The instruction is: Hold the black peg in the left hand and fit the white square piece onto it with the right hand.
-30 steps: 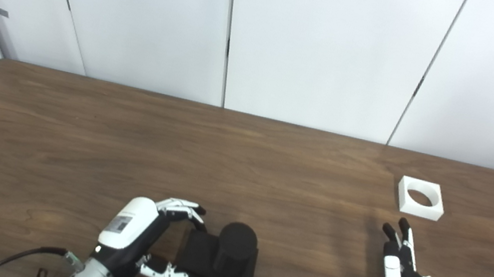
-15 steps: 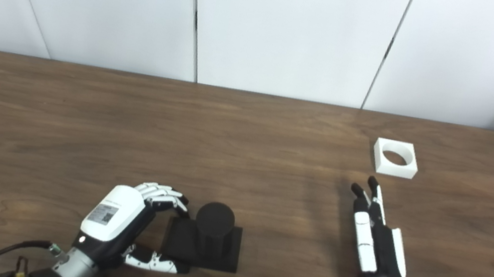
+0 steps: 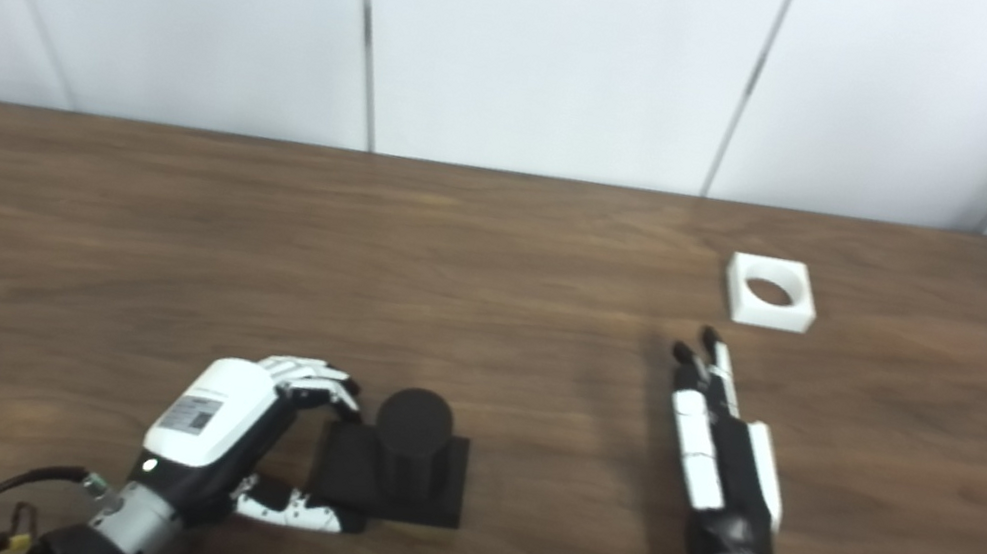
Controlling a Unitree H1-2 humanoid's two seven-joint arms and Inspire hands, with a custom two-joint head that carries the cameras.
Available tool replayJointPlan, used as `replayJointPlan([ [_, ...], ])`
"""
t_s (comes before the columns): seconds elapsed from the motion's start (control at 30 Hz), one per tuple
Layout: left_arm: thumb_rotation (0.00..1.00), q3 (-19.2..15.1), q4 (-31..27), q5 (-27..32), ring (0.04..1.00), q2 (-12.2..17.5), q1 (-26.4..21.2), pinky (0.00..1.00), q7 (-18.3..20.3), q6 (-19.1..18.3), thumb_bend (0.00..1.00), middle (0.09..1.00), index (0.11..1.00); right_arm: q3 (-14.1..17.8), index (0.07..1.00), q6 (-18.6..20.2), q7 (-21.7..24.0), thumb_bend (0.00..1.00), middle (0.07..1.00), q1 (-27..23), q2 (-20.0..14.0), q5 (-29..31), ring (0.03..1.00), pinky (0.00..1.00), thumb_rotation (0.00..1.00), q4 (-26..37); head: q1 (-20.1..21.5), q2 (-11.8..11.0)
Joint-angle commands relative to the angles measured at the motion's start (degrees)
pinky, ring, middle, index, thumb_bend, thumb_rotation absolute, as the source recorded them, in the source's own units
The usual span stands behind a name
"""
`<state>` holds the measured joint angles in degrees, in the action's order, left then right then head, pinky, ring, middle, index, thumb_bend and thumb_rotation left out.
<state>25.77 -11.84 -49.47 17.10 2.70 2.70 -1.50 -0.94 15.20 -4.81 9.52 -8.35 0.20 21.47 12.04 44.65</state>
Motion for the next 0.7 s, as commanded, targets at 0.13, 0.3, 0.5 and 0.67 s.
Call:
replayJointPlan([
  [0.13,0.05,0.52,1.85,-1.20,0.811,2.32,1.23,0.76,5.80,-1.64,0.52,0.767,0.487,4.06,0.965,5.64,2.53,0.58,0.929,-5.66,-2.64,0.88,0.986,1.00,0.81,6.26,2.48,-0.49],
  [0.3,0.05,0.30,1.91,-2.08,0.803,2.99,1.29,0.74,5.56,-1.40,0.52,0.760,0.486,4.72,0.961,7.70,4.33,0.60,0.928,-9.07,-8.28,-4.65,0.963,0.99,0.72,6.17,5.01,-1.10],
  [0.5,0.04,0.30,2.04,-2.36,0.801,3.48,1.14,0.73,5.73,-1.44,0.52,0.760,0.486,5.02,0.963,10.51,7.10,0.70,0.941,-13.61,-14.23,-8.31,0.960,0.98,0.66,5.09,7.56,-2.21],
  [0.67,0.04,0.29,2.10,-2.01,0.804,3.73,1.31,0.72,5.49,-1.20,0.52,0.764,0.486,4.36,0.973,11.70,12.05,0.75,0.948,-18.80,-19.89,-15.20,0.949,0.95,0.61,1.29,8.03,-2.77],
])
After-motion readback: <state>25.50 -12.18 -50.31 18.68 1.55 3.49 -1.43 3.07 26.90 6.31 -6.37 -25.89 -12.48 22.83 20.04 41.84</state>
